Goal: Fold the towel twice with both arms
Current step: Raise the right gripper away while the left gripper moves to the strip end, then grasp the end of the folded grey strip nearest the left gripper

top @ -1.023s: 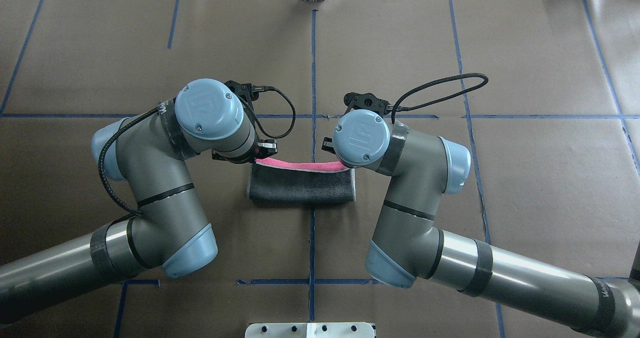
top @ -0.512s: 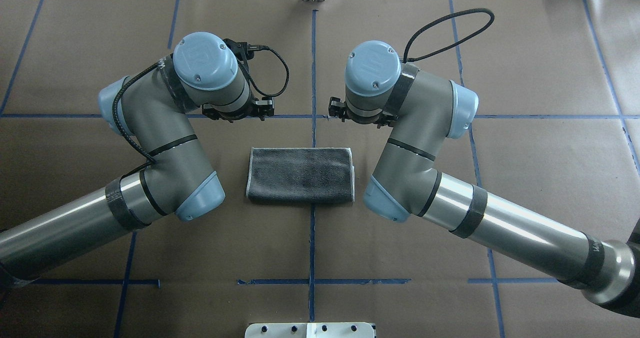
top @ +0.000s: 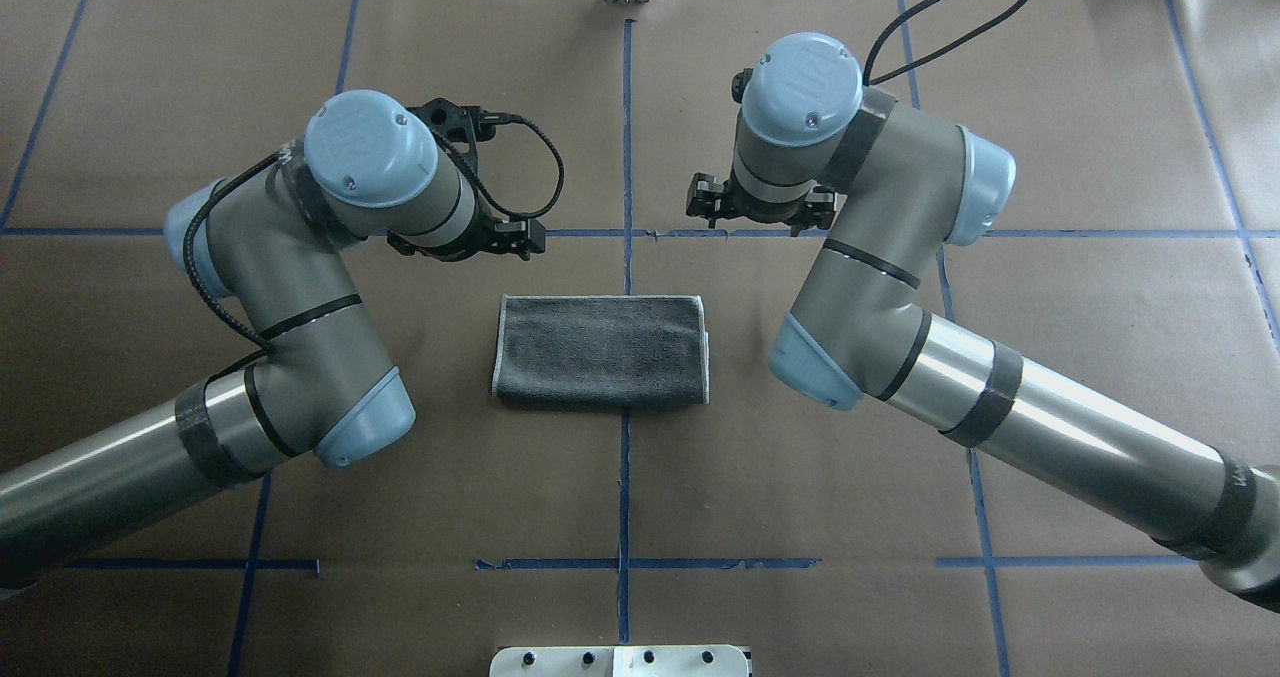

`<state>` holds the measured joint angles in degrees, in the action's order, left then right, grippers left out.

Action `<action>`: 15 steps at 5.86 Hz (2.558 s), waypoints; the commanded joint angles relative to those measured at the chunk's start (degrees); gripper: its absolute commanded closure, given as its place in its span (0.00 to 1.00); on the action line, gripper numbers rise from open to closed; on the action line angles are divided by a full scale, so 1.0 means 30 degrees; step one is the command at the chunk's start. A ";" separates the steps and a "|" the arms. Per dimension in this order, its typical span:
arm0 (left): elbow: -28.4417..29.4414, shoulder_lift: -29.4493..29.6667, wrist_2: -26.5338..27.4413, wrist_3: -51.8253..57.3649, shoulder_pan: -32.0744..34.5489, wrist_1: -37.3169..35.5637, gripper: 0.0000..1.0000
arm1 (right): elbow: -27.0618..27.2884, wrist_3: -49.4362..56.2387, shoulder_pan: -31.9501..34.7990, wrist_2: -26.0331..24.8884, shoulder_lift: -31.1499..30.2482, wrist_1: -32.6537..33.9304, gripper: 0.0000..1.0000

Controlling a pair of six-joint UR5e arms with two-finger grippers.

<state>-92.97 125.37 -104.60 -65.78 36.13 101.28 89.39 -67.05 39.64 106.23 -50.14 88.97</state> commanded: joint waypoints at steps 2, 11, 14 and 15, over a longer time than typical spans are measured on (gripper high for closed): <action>-0.1411 -0.1563 0.0179 -0.2780 -0.1753 0.0722 0.12 | 0.2978 0.4262 0.2044 0.1853 -0.3231 -0.0068 0.00; -0.1059 -0.2063 0.0971 -0.5084 -0.3370 0.2071 0.38 | 0.3630 0.7174 0.3778 0.3701 -0.4587 -0.0068 0.00; -0.1030 -0.2179 0.0972 -0.5085 -0.3518 0.2042 0.43 | 0.3659 0.7174 0.3778 0.3613 -0.4557 -0.0068 0.00; -0.1030 -0.2296 0.0972 -0.5085 -0.3576 0.2042 0.45 | 0.3659 0.7174 0.3778 0.3612 -0.4557 -0.0068 0.00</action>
<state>-96.07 118.80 -101.67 -81.02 25.51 107.40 100.37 -45.53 50.98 117.12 -63.82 88.77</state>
